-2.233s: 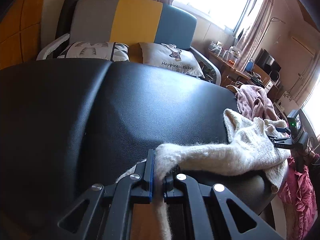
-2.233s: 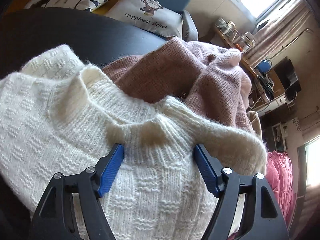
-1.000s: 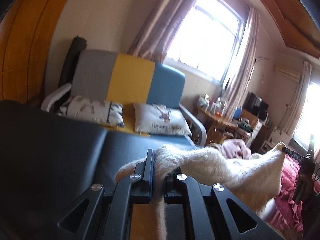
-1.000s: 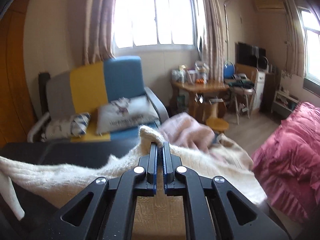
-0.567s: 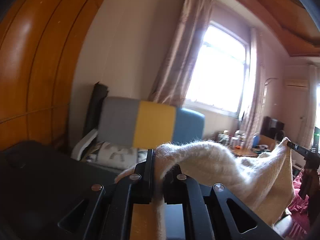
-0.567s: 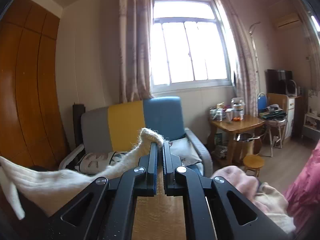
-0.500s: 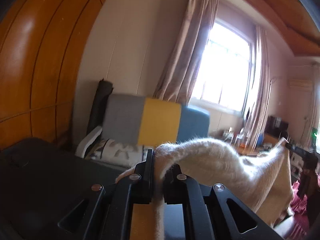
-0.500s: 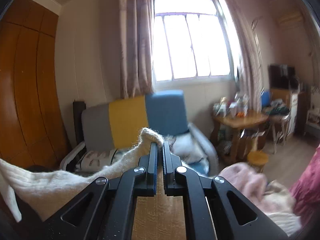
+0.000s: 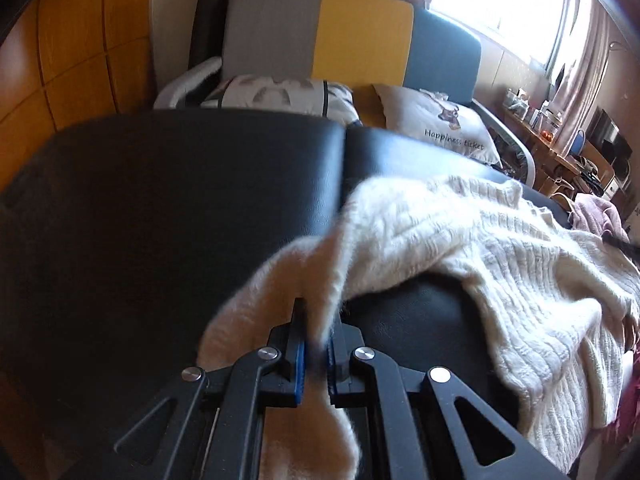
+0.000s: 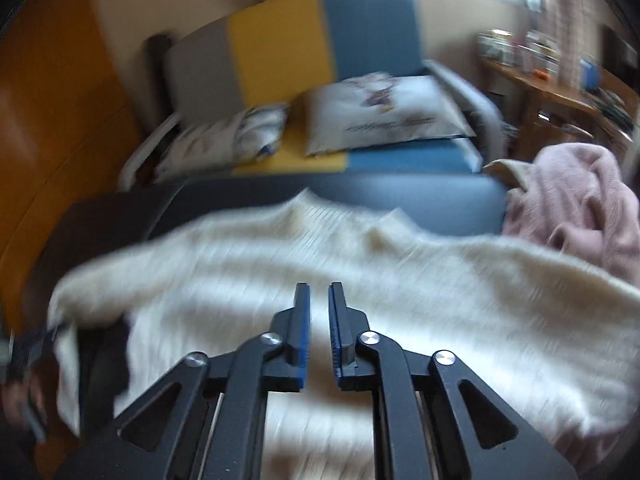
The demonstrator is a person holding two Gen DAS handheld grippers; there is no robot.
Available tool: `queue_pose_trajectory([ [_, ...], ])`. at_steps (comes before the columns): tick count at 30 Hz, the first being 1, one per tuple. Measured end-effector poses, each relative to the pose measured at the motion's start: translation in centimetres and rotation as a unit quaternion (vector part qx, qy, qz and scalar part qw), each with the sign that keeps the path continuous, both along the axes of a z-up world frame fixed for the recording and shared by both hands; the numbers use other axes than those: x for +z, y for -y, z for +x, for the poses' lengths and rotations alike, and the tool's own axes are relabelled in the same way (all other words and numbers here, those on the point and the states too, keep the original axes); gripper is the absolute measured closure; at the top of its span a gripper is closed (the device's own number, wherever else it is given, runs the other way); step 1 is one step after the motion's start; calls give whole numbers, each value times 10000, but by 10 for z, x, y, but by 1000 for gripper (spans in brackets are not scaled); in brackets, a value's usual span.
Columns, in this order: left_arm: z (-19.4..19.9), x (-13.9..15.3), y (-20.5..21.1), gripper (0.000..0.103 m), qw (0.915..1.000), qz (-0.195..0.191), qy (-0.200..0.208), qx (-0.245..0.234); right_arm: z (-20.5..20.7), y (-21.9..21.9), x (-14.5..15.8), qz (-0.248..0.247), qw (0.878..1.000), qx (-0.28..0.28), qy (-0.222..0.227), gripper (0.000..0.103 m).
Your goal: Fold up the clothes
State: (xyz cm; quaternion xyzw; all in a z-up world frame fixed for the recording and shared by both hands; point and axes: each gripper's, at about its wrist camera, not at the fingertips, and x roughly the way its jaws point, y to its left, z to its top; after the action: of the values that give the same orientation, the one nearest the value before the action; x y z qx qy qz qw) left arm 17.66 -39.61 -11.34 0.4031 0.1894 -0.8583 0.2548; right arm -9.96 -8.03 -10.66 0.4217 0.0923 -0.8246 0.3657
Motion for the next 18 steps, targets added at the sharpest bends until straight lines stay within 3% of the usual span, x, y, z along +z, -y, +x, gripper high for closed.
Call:
queue_pose_trajectory([
  [4, -1, -1, 3, 96, 9996, 278, -101, -17, 60, -13, -29, 436, 9966, 696, 74, 92],
  [5, -2, 1, 8, 96, 9991, 410, -142, -1, 72, -15, -42, 488, 9947, 829, 370, 92],
  [8, -9, 7, 30, 96, 9950, 951, -287, 108, 110, -18, -84, 1080, 9868, 1018, 641, 91],
  [10, -16, 10, 48, 96, 9926, 1137, -310, 276, 127, -22, -84, 770, 9926, 828, 434, 88],
  [13, -24, 12, 69, 95, 9911, 1287, -21, 352, 142, -12, -86, 485, 9912, 963, 764, 87],
  [16, -16, 14, 79, 88, 9902, 1351, 209, 284, 145, -4, -84, 714, 9880, 1120, 789, 87],
  [18, -9, 16, 84, 85, 9896, 1378, 346, 213, 138, 3, -71, 596, 9892, 1106, 757, 87],
])
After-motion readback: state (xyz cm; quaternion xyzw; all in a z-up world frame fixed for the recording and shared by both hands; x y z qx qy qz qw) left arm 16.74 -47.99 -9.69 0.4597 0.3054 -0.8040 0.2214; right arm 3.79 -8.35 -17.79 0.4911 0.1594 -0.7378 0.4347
